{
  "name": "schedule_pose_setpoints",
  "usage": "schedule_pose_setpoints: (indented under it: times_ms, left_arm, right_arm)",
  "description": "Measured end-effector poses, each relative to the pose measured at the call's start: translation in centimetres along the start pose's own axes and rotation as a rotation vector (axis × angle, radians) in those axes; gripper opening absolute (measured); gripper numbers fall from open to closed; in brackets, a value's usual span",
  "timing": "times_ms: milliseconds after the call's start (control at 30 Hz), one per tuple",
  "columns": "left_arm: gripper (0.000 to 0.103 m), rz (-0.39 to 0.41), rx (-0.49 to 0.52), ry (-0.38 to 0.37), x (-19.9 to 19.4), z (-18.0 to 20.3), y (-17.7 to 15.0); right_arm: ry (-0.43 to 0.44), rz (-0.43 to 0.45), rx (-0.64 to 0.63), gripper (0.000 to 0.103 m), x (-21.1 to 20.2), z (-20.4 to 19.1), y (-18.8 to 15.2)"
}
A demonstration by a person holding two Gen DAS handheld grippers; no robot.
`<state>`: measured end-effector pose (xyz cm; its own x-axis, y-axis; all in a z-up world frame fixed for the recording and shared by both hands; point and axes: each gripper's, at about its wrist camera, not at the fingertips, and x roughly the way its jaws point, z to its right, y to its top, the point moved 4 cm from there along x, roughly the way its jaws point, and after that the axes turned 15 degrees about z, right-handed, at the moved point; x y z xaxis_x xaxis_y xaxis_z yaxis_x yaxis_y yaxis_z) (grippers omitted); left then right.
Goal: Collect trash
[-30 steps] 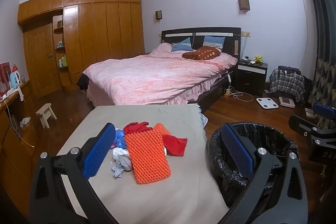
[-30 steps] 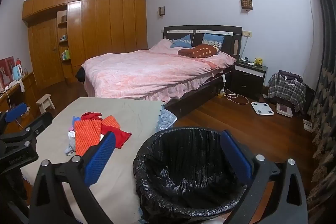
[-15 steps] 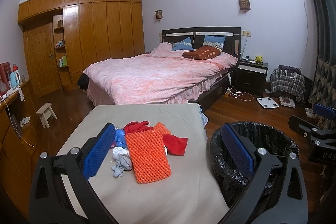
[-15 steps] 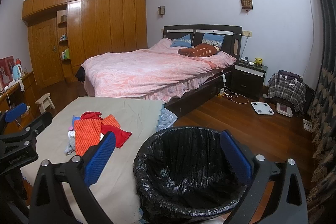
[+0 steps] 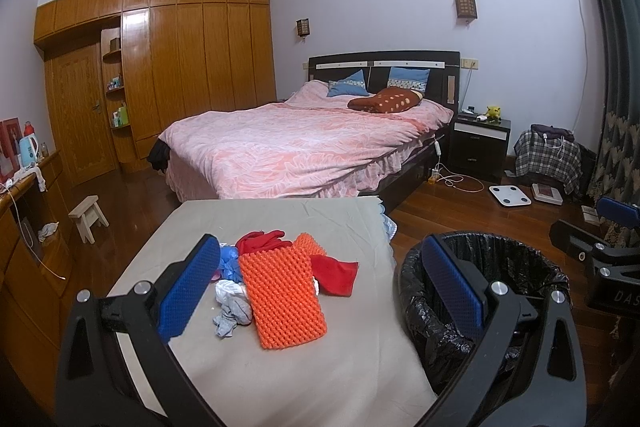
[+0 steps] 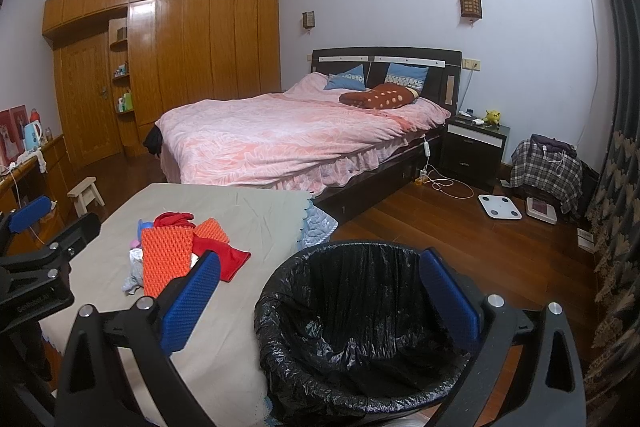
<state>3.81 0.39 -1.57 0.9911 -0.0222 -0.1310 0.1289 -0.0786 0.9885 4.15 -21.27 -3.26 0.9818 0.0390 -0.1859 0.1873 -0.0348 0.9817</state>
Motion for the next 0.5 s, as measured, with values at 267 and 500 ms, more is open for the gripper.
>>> schedule_pose_setpoints:
  times_ms: [267,500]
  left_arm:
    - [0.098,0.0,0.001,0.0,0.0,0.01,-0.01]
    - [0.098,-0.002,0.0,0.001,0.02,-0.06,-0.04]
  right_arm:
    - [0.0,0.0,-0.001,0.097,0.05,-0.05,-0.05]
    - [0.0,0.0,-0.002,0.097,0.13,-0.09,-0.04]
